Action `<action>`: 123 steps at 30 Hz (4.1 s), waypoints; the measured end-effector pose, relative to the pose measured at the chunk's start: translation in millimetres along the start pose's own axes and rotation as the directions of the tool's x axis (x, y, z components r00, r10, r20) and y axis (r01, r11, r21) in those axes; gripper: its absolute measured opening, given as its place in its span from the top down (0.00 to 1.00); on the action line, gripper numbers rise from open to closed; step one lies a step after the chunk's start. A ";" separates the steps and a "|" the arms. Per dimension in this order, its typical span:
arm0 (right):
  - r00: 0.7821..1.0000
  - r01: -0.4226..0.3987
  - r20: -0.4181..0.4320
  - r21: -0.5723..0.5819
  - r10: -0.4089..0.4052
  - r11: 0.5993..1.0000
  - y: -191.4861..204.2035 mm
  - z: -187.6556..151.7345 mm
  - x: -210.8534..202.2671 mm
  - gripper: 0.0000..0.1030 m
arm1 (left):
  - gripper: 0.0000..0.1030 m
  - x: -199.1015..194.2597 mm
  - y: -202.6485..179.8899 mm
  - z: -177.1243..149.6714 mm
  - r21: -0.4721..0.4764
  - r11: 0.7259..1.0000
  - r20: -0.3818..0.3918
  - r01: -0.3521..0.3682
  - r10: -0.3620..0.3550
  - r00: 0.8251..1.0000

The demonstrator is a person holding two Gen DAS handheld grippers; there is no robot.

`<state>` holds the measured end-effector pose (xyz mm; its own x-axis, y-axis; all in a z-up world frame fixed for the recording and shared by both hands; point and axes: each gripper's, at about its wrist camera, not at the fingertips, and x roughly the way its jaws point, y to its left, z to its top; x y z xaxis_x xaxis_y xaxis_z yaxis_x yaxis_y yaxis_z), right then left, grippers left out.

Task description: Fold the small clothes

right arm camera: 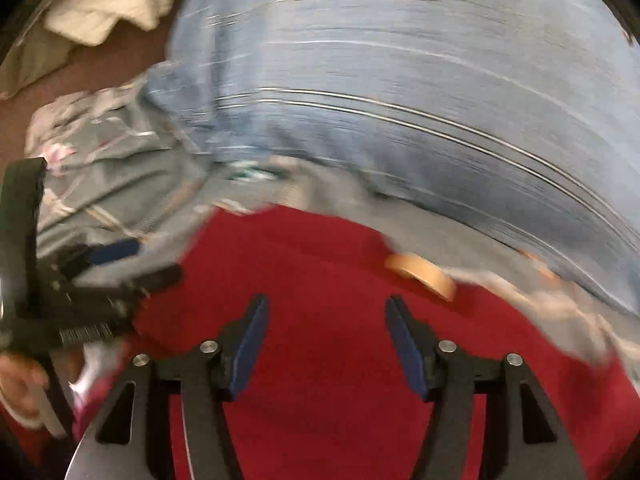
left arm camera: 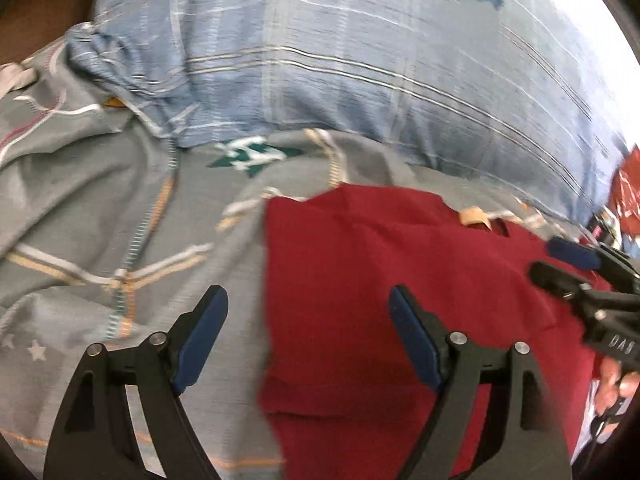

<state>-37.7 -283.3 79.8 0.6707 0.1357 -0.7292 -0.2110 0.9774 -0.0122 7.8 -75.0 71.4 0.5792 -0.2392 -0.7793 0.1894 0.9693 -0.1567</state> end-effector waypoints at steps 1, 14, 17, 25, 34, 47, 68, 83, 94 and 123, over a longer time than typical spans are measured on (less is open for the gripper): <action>0.999 0.047 0.001 0.033 -0.047 0.998 -15.9 -10.4 -9.4 0.40 | 0.19 3.7 -5.9 -1.6 0.012 1.000 -0.007 0.004 -0.004 1.000; 0.983 0.179 -0.082 0.194 -0.166 0.965 -80.5 -50.6 -19.0 0.40 | 0.15 28.5 -11.9 -9.3 0.010 0.999 -0.080 -0.053 0.054 0.995; 0.983 0.183 -0.052 0.227 -0.175 0.957 -82.8 -50.6 -29.0 0.40 | 0.15 18.4 -12.7 -6.2 0.016 0.999 -0.048 -0.043 0.044 0.998; 0.975 0.215 -0.121 0.265 -0.189 0.940 -103.3 -62.4 0.6 0.36 | 0.15 23.6 -23.2 -8.1 0.054 0.998 -0.066 -0.016 0.019 0.998; 0.960 0.272 -0.028 0.338 -0.279 0.901 -146.2 -75.2 -104.7 0.22 | 0.15 30.8 -24.0 -13.5 0.057 0.998 -0.093 -0.029 0.035 0.995; 0.924 0.382 -0.193 0.541 -0.331 0.749 -239.5 -148.3 -94.1 0.36 | 0.15 34.4 -26.1 -13.4 0.064 0.997 -0.083 -0.045 0.050 0.995; 0.753 0.641 -0.082 0.315 -0.653 0.699 -218.4 -123.2 -164.2 0.93 | 0.14 27.5 -18.2 -10.0 0.029 0.999 -0.084 -0.026 0.028 0.996; 0.983 0.039 0.176 0.089 -0.054 0.995 -17.8 -26.1 -102.3 0.86 | 0.14 12.0 7.1 1.1 -0.071 0.997 -0.033 -0.013 0.011 0.999; 0.998 -0.053 0.045 0.162 0.046 0.985 -30.4 -67.7 -88.4 0.31 | 0.14 0.8 -14.7 -1.3 0.004 1.000 0.022 0.014 -0.014 1.000; 0.889 -0.443 0.232 0.209 0.395 0.872 -6.2 19.6 -52.7 0.94 | 0.14 -16.1 50.1 16.6 -0.196 0.980 0.071 0.027 -0.013 0.997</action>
<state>-57.8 -293.3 131.8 0.6777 0.5448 -0.4939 -0.3322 0.8260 0.4553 21.2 -23.4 86.3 0.6316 -0.2556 -0.7320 0.0458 0.9548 -0.2938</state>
